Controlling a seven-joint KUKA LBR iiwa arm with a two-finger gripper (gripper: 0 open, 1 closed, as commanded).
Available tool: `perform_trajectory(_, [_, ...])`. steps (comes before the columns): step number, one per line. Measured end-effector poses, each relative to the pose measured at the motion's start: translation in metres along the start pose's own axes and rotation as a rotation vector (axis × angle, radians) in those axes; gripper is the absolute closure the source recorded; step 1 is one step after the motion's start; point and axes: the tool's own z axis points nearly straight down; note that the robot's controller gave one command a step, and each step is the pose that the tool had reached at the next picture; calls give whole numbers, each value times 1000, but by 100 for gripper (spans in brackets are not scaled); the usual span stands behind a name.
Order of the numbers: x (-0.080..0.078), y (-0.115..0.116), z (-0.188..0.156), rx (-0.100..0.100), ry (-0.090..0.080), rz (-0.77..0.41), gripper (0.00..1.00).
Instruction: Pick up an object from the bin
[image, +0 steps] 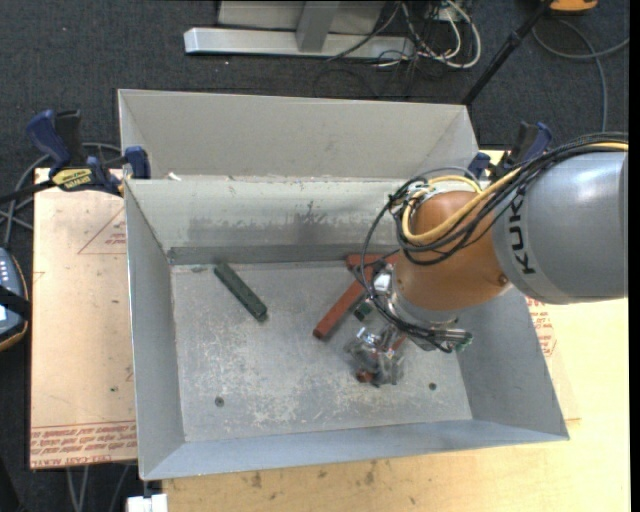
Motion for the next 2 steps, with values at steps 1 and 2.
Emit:
perform_trajectory(1, [-23,-6,-165,7,-6,-43,100])
perform_trajectory(2, [-21,-5,-160,0,0,-43,0])
